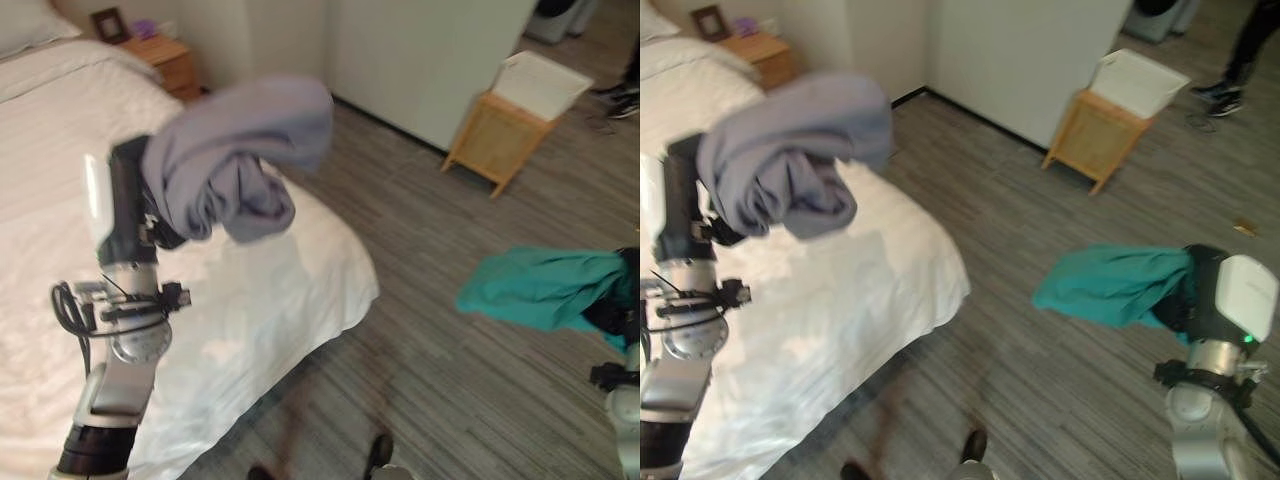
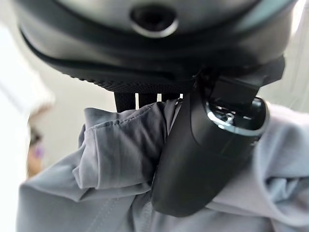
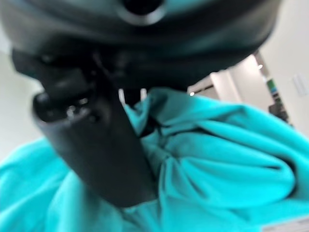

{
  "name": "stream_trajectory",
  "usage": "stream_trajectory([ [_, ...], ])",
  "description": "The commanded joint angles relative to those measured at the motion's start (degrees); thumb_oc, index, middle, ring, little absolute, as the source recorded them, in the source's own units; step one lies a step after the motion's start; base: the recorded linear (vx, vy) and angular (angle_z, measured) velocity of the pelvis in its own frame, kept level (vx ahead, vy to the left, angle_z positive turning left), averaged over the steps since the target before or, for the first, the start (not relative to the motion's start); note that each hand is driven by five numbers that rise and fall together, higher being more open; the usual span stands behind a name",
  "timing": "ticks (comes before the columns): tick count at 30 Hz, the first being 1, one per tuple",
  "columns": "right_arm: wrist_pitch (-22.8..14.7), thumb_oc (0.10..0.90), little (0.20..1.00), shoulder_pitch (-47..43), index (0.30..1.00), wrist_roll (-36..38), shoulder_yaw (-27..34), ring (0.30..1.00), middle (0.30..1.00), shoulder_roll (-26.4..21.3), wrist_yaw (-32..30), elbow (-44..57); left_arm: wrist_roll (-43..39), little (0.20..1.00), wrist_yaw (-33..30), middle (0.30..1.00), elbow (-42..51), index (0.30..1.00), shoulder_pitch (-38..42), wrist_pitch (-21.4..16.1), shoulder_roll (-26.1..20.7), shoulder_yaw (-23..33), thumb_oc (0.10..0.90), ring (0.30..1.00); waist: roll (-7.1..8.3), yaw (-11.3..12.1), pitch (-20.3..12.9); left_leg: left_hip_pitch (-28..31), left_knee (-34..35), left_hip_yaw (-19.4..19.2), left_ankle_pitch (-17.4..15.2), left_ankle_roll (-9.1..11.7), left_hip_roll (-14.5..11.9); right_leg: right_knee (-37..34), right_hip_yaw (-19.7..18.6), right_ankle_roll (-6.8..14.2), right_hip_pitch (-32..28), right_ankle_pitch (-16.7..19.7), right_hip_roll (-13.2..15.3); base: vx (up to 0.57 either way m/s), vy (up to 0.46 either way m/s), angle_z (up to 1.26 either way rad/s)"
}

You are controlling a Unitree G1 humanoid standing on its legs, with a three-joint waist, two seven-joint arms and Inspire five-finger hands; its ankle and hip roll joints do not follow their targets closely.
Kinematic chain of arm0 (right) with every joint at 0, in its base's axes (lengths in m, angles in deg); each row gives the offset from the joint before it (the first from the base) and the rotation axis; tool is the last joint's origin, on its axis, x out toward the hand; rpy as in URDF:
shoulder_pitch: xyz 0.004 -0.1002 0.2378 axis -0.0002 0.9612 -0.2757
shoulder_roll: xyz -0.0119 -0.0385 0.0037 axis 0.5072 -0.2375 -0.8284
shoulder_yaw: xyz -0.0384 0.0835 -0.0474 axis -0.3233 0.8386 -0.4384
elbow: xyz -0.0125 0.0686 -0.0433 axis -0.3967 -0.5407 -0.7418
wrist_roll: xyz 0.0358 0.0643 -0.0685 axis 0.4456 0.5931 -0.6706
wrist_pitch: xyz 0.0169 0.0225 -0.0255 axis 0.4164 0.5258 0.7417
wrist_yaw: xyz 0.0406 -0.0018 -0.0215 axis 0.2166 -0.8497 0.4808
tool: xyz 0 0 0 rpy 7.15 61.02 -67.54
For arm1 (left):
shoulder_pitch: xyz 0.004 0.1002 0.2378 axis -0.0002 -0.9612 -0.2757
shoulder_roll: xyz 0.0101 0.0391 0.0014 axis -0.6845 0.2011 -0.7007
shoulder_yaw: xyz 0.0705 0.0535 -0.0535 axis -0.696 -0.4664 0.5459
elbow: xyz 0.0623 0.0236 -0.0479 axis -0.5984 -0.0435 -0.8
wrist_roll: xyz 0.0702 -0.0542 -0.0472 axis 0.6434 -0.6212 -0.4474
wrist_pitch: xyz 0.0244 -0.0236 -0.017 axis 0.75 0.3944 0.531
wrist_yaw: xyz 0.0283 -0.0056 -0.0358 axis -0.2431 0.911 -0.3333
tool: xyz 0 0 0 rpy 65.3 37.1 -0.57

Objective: Pick up bed clothes into laundry basket.

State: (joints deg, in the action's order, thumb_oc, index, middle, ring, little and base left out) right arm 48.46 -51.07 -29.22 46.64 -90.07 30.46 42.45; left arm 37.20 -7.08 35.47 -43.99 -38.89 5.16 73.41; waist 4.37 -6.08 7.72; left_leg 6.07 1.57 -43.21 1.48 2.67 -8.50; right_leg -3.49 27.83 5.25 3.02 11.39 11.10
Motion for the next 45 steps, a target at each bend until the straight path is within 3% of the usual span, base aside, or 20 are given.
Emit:
stream_trajectory([
  [1,-3.39,0.400,0.300,-9.24,0.300,-3.89,2.87,0.300,0.300,-5.10,-5.94,5.19,-2.02,0.300,1.42,0.300,6.91,0.300,5.99,-6.16,0.14,-3.12,0.400,0.300,-1.64,2.72,-5.90,2.69,3.09,1.07,-1.13,0.04,-1.07,5.30,7.22,8.59,-7.77,2.33,10.36,-0.13,-0.183,-0.79],
  [4,-3.22,0.400,0.300,-9.43,0.300,-4.10,1.26,0.300,0.300,-5.25,-6.23,5.36,-3.39,0.300,2.39,0.300,6.16,0.300,6.49,-5.70,0.22,-5.70,0.400,0.300,-1.76,3.18,-6.18,3.52,2.86,0.50,0.40,1.06,-2.25,3.13,6.28,7.42,-8.59,-0.38,8.21,-0.03,-0.232,-0.88],
  [9,-4.14,0.400,0.300,-9.99,0.300,-3.32,-2.01,0.300,0.300,-8.12,-5.83,4.07,-6.80,0.300,3.05,0.300,3.66,0.300,8.70,-5.05,2.69,-10.65,0.400,0.300,-3.61,2.06,-6.09,5.20,0.66,-2.45,5.51,5.03,-8.36,-0.32,4.44,3.54,-9.64,-6.17,2.55,0.00,-0.369,-0.45],
  [10,-4.24,0.400,0.300,-9.99,0.300,-3.35,-2.45,0.300,0.300,-9.98,-6.33,3.87,-7.93,0.300,2.83,0.300,3.18,0.300,10.08,-4.68,3.12,-11.51,0.400,0.300,-4.66,1.74,-5.32,4.04,-5.68,-2.67,10.79,8.60,-13.42,-1.26,3.18,1.75,-10.71,-9.14,-0.57,0.05,-0.370,-0.60],
  [11,-4.22,0.400,0.300,-10.08,0.300,-3.33,-2.48,0.300,0.300,-10.05,-6.37,3.84,-7.99,0.300,2.80,0.300,3.09,0.300,10.21,-4.67,3.15,-11.48,0.400,0.300,-4.86,1.86,-5.22,3.97,-6.21,-2.72,11.01,8.99,-14.09,-1.29,3.16,1.40,-10.74,-9.40,-1.04,0.09,-0.496,-0.62],
  [12,-3.85,0.400,0.300,-12.49,0.300,-3.88,-5.45,0.300,0.300,-11.47,-5.92,3.23,-9.76,0.300,1.80,0.300,2.63,0.300,11.10,-4.55,3.63,-12.08,0.400,0.300,-5.57,3.62,-3.80,1.32,-14.03,3.72,17.36,11.43,-17.11,-1.51,0.22,-0.59,-11.15,-12.18,-3.79,0.07,-0.362,-0.61],
  [13,-3.20,0.400,0.300,-14.26,0.300,-4.37,-7.47,0.300,0.300,-12.12,-5.68,2.42,-10.75,0.300,1.33,0.300,2.43,0.300,11.15,-4.29,3.54,-11.59,0.400,0.300,-5.74,5.02,-3.18,-0.12,-18.09,10.39,18.14,10.98,-17.13,-1.51,-1.50,-2.11,-11.02,-13.08,-5.32,0.06,-0.342,-0.92],
  [14,-3.13,0.400,0.300,-14.62,0.300,-4.39,-7.73,0.300,0.300,-12.12,-5.72,2.25,-10.80,0.300,1.31,0.300,2.42,0.300,11.19,-4.28,3.49,-11.47,0.400,0.300,-5.82,4.86,-3.11,-0.48,-18.58,10.61,18.09,11.00,-17.45,-1.51,-1.42,-2.31,-10.95,-13.12,-5.51,0.07,-0.310,-1.38],
  [16,-3.35,0.400,0.300,-17.93,0.300,-4.17,-11.77,0.300,0.300,-12.89,-3.54,1.48,-11.18,0.300,0.64,0.300,3.20,0.300,8.85,-4.88,3.94,-8.96,0.400,0.300,-3.66,8.37,-2.48,-3.69,-29.33,27.98,11.46,3.03,-9.70,-1.51,-8.95,-4.07,-10.48,-12.32,-7.06,0.09,-0.334,-1.75],
  [17,-3.24,0.400,0.300,-19.32,0.300,-4.01,-13.24,0.300,0.300,-13.02,-3.02,0.44,-10.88,0.300,0.51,0.300,2.99,0.300,8.75,-4.81,4.16,-8.99,0.400,0.300,-3.34,9.49,-2.06,-5.50,-35.03,32.49,11.07,2.14,-6.56,-1.51,-12.61,-4.53,-10.29,-11.93,-7.52,0.04,-0.200,-2.18],
  [18,-3.25,0.400,0.300,-19.67,0.300,-3.99,-13.48,0.300,0.300,-13.04,-3.09,0.23,-10.86,0.300,0.48,0.300,2.92,0.300,8.82,-4.85,4.17,-8.90,0.400,0.300,-3.62,9.43,-2.12,-6.13,-35.96,32.68,10.64,2.20,-6.94,-1.51,-12.66,-4.58,-10.08,-11.92,-7.82,0.06,-0.143,-2.42],
  [20,-3.02,0.400,0.300,-21.43,0.300,-4.50,-15.76,0.300,0.300,-12.96,-1.63,-0.13,-10.22,0.300,0.73,0.300,2.93,0.300,8.12,-4.64,4.60,-8.62,0.400,0.300,-3.03,11.20,-0.52,-11.73,-45.57,39.95,9.80,0.68,-0.34,-1.51,-17.66,-5.30,-10.66,-11.75,-8.68,0.07,-0.151,-2.14],
  [22,-2.83,0.400,0.300,-23.47,0.300,-4.49,-17.79,0.300,0.300,-12.81,-0.56,-0.72,-10.25,0.300,1.06,0.300,3.58,0.300,6.63,-4.92,5.15,-8.22,0.400,0.300,-3.42,12.56,0.68,-17.84,-52.33,42.56,7.99,-0.09,4.58,-1.51,-20.02,-5.26,-11.37,-11.35,-9.45,0.07,-0.086,-1.43],
  [28,-2.92,0.400,0.300,-24.86,0.300,-4.26,-19.03,0.300,0.300,-11.63,0.61,-0.02,-10.73,0.300,2.13,0.300,4.55,0.300,4.83,-5.43,5.95,-7.47,0.400,0.300,-4.79,16.44,2.74,-29.11,-43.21,35.75,5.09,-0.33,9.56,-1.51,-26.20,-4.27,-13.91,-11.35,-11.76,0.15,-0.039,-0.97],
  [29,-3.26,0.400,0.300,-24.65,0.300,-4.54,-19.02,0.300,0.300,-11.87,0.54,-0.07,-10.22,0.300,2.13,0.300,4.33,0.300,4.08,-5.28,5.95,-6.84,0.400,0.300,-5.22,17.55,2.27,-28.27,-31.97,31.97,4.96,-0.89,9.09,-1.51,-27.37,-3.86,-15.21,-12.91,-13.07,0.42,-0.006,-0.05],
  [32,-3.54,0.400,0.300,-23.27,0.300,-4.36,-18.41,0.300,0.300,-11.72,0.68,-0.46,-8.68,0.300,2.03,0.300,3.13,0.300,3.25,-4.31,5.58,-6.24,0.400,0.300,-5.12,17.69,1.00,-23.52,-18.06,25.44,2.95,-1.14,8.00,-1.51,-26.00,-3.26,-17.39,-15.77,-13.20,0.36,0.004,-0.50],
  [35,-3.57,0.400,0.300,-20.95,0.300,-4.07,-17.34,0.300,0.300,-11.56,1.39,-1.10,-5.27,0.300,1.80,0.300,0.06,0.300,2.00,-2.53,4.63,-4.76,0.400,0.300,-5.62,16.57,-0.90,-17.81,-4.99,19.29,4.82,-1.32,7.37,-1.51,-24.55,-2.35,-19.11,-17.84,-13.62,0.45,0.059,-0.02],
  [40,-2.79,0.400,0.300,-18.57,0.300,-5.55,-17.37,0.300,0.300,-10.06,2.64,-2.19,-3.10,0.300,1.33,0.300,-1.94,0.300,-2.54,-1.69,3.16,-1.88,0.400,0.300,-5.08,15.73,-3.69,-13.35,3.10,16.97,4.88,-3.47,9.98,-1.51,-22.67,-0.40,-21.89,-19.36,-12.41,0.55,0.055,0.18],
  [44,-3.11,0.400,0.300,-16.97,0.300,-7.71,-17.57,0.300,0.300,-7.17,3.50,-2.06,-2.43,0.300,1.91,0.300,-0.42,0.300,-5.84,-1.90,1.95,-0.57,0.400,0.300,-1.38,17.99,-4.01,-12.16,3.23,17.46,2.29,-5.71,12.15,4.72,-20.76,4.34,-21.43,-12.10,-8.31,0.44,0.005,-0.18],
  [45,-2.97,0.400,0.300,-17.99,0.300,-8.13,-18.20,0.300,0.300,-6.67,3.68,-2.39,-2.12,0.300,1.99,0.300,-0.08,0.300,-5.43,-1.45,0.89,-0.67,0.400,0.300,-0.19,18.18,-3.19,-10.49,3.43,17.87,0.19,-6.72,12.36,16.58,-19.97,9.75,-17.23,-6.57,-8.04,0.35,-0.016,0.09],
])
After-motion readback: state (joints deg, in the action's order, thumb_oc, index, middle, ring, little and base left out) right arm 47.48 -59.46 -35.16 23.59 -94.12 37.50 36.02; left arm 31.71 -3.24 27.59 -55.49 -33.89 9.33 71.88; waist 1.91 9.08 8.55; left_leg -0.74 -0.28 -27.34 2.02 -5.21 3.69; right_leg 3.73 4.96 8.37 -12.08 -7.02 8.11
